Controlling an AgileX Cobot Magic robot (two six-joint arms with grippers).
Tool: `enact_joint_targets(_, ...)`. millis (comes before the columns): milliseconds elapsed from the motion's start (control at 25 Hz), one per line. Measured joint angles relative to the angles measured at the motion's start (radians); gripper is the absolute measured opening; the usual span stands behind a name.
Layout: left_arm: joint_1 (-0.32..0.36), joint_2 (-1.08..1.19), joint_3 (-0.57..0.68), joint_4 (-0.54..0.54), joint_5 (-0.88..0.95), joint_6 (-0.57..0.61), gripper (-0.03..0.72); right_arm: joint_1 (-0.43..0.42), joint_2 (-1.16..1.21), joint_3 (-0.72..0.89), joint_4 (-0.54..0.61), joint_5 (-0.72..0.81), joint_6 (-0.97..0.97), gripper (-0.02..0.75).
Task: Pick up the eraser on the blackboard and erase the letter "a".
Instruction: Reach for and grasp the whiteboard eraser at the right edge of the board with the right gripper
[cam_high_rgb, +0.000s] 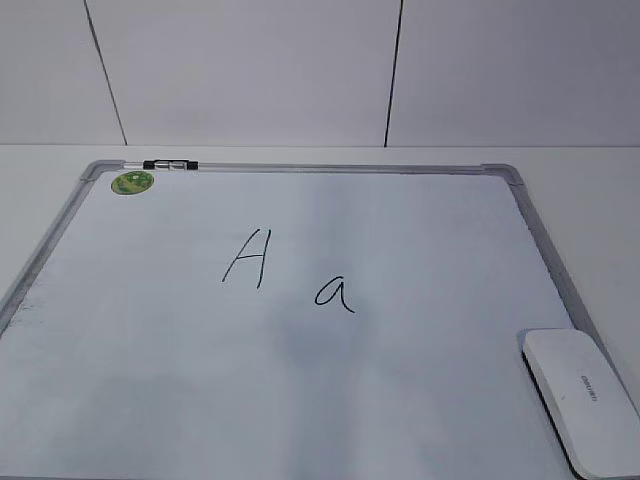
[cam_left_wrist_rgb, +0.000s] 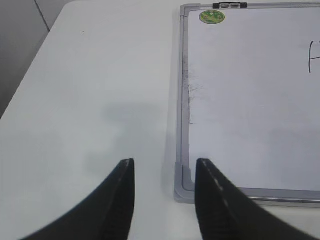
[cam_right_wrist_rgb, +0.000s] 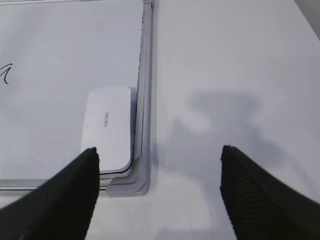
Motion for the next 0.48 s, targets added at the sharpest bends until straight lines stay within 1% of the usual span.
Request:
enact_joint_targets(320, 0.0, 0.0, 0.0, 0.0, 0.0, 0.0, 0.307, 0.069, 0.058, 0.0, 0.01, -0.002, 0.0, 0.578)
enact_joint_targets(480, 0.0, 0.0, 0.0, 0.0, 0.0, 0.0, 0.307, 0.074, 0.139, 0.0, 0.01, -0.007, 0.0, 0.58)
